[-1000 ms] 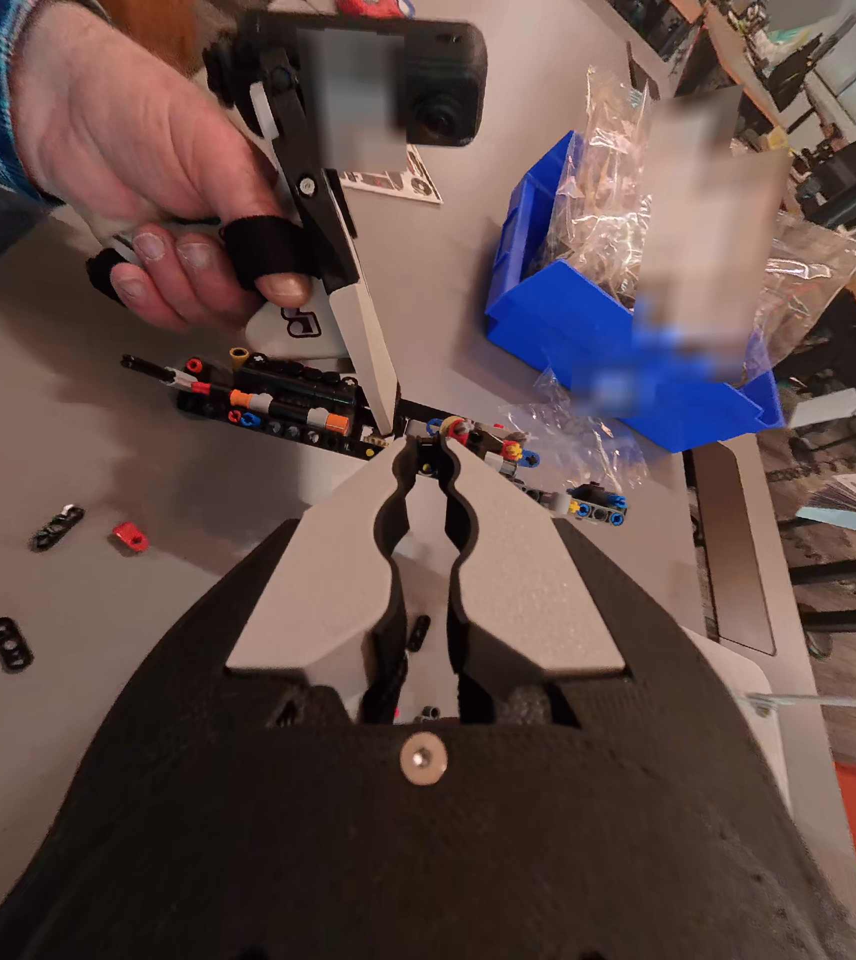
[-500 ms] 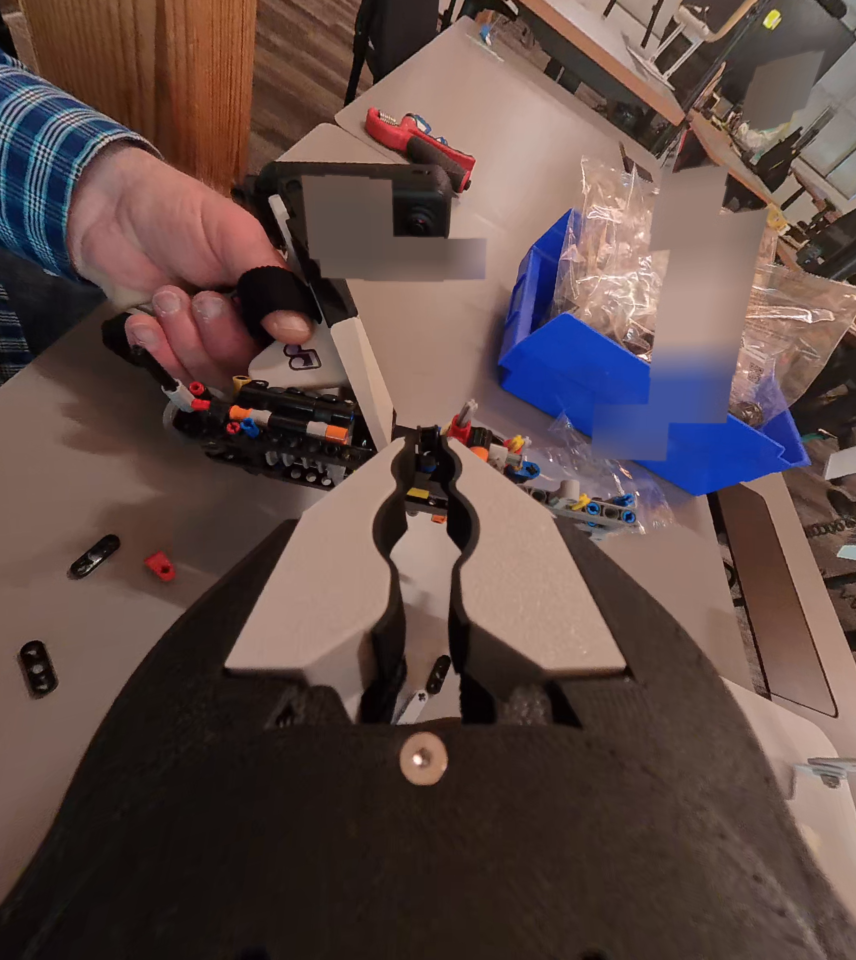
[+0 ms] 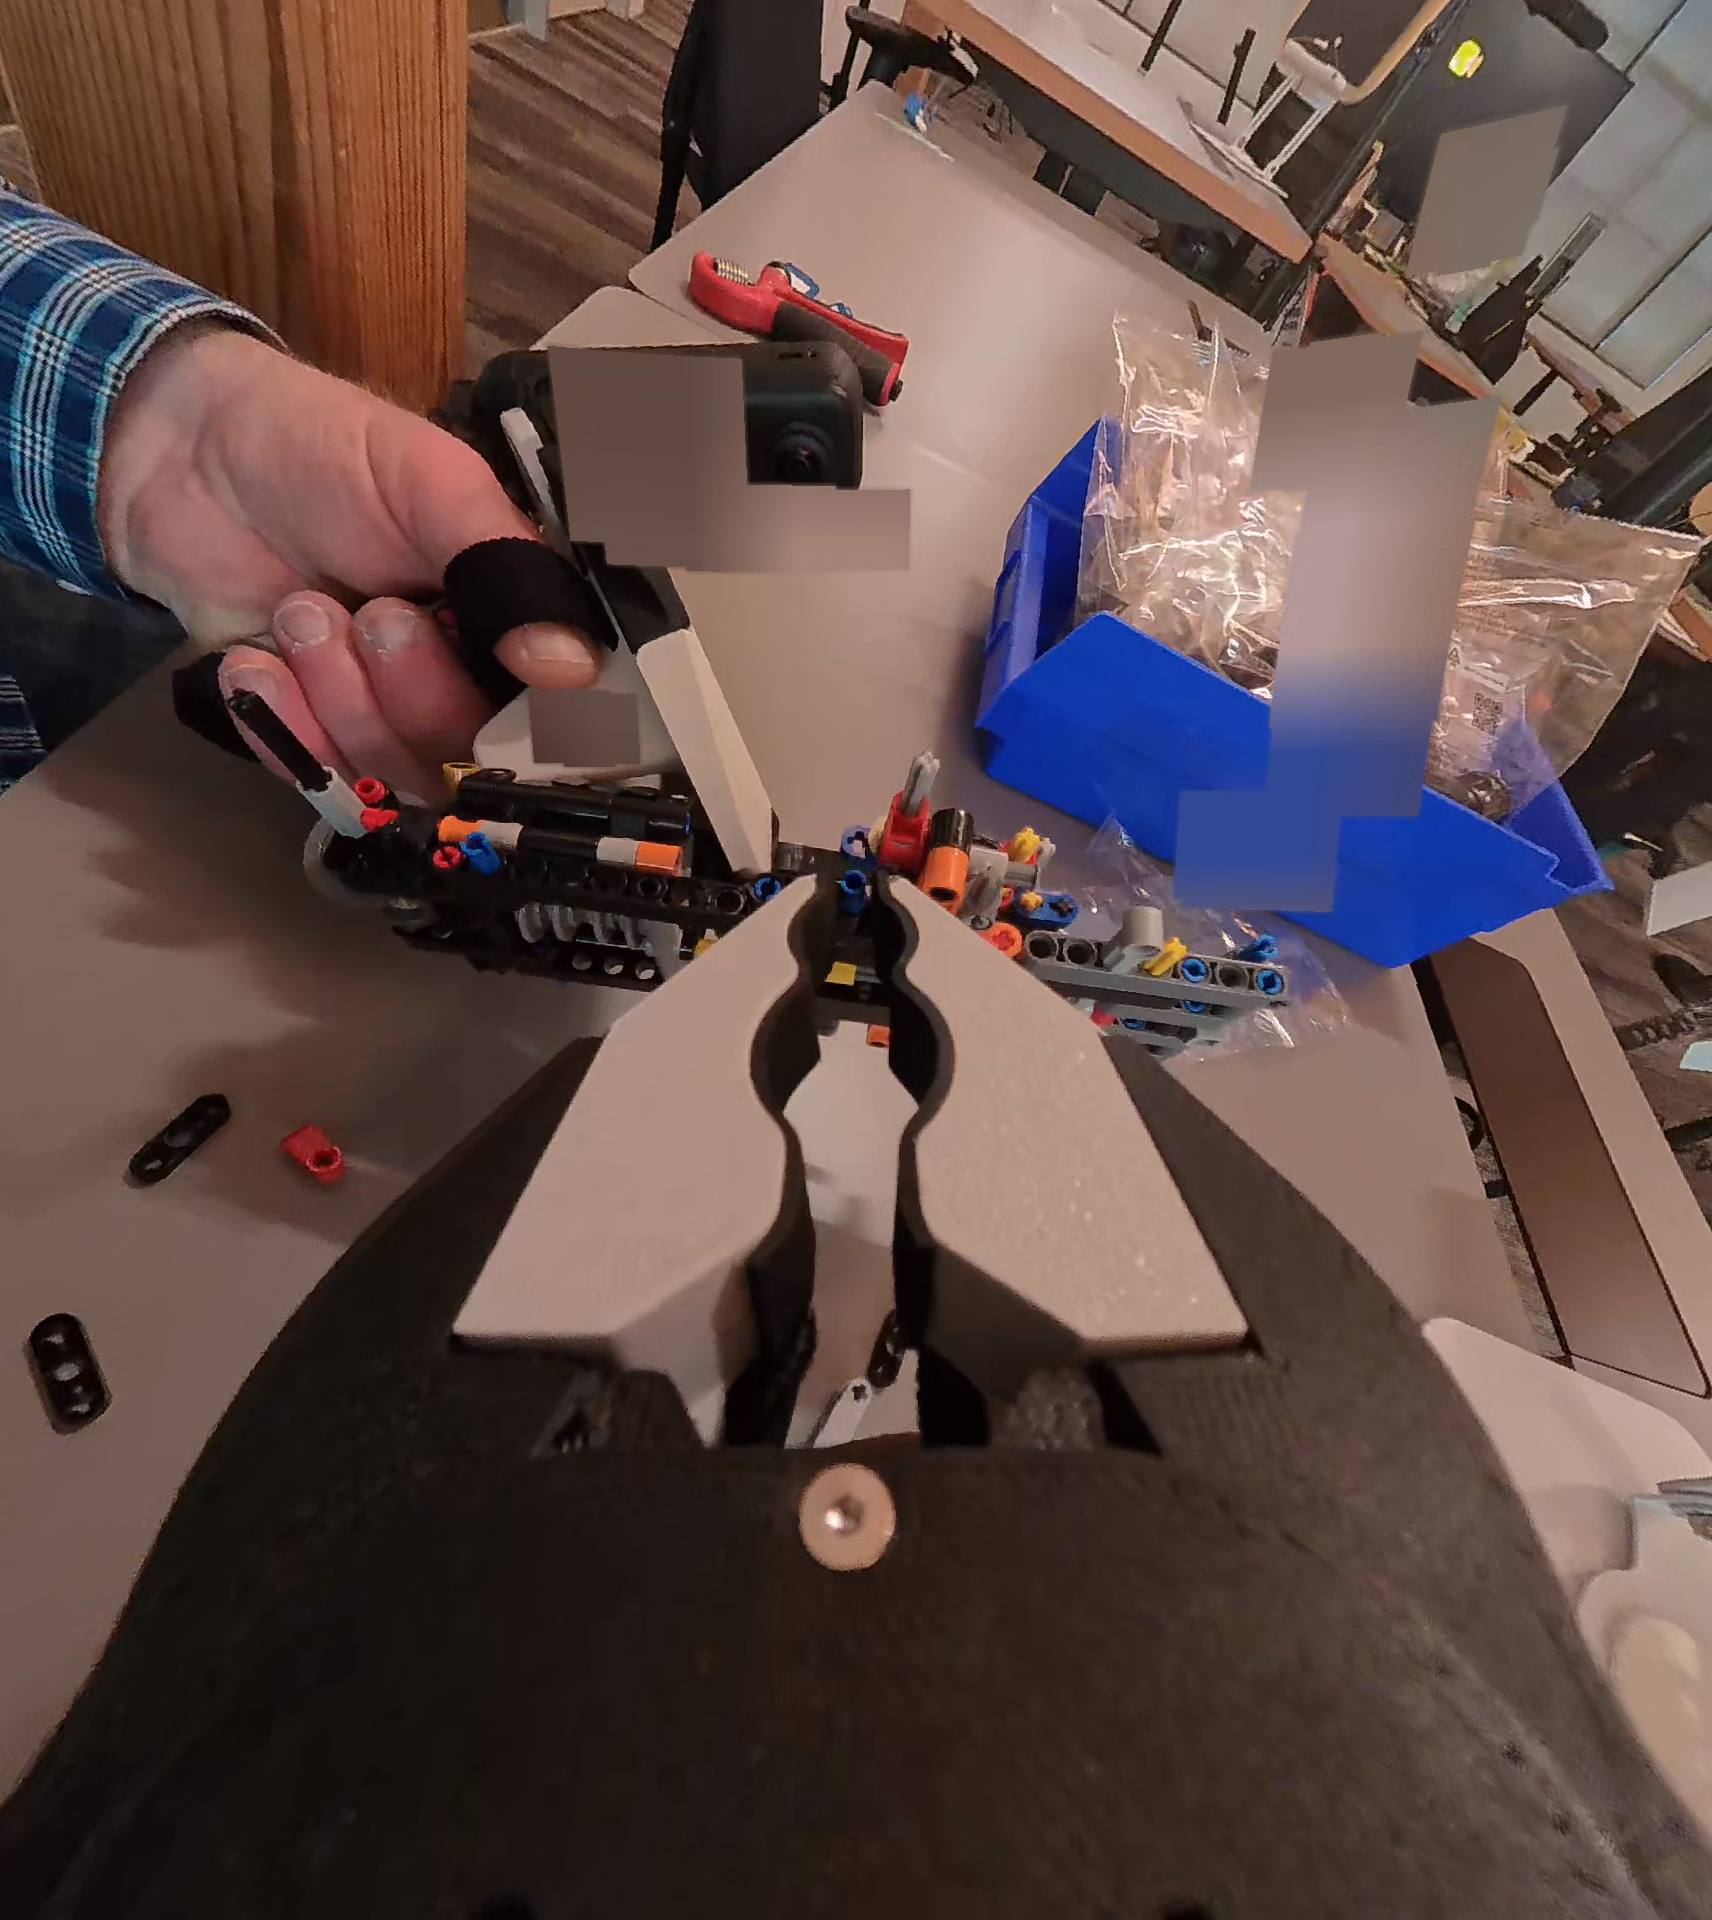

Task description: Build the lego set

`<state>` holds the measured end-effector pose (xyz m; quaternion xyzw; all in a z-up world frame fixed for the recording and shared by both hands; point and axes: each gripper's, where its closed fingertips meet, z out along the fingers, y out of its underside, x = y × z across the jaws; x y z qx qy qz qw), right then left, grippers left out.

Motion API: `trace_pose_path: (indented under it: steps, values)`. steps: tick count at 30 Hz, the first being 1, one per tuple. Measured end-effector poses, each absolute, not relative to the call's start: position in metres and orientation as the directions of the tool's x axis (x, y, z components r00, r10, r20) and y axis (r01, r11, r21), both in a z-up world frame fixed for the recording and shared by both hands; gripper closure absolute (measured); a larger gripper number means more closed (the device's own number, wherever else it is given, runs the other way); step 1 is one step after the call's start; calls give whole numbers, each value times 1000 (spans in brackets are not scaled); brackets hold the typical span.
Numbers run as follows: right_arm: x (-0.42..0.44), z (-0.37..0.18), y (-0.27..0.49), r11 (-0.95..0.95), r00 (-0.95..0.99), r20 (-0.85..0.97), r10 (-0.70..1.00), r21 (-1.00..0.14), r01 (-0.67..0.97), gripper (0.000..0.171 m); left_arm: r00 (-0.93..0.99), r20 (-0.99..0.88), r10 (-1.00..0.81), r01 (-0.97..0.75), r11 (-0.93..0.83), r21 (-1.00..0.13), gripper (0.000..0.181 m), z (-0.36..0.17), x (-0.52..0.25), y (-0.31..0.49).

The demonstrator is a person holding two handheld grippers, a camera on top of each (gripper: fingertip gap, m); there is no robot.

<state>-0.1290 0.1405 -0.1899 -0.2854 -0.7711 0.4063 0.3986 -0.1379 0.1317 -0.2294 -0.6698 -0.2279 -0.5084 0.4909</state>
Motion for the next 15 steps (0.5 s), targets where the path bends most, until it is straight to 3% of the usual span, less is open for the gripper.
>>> trace_pose_path:
  steps: [15]
  values:
    - [-118, -201, 122, 536, -532, 372, 761, -823, 191, 162, 620, 780, -85, 683, -432, -590, 175, -244, -145, 132]
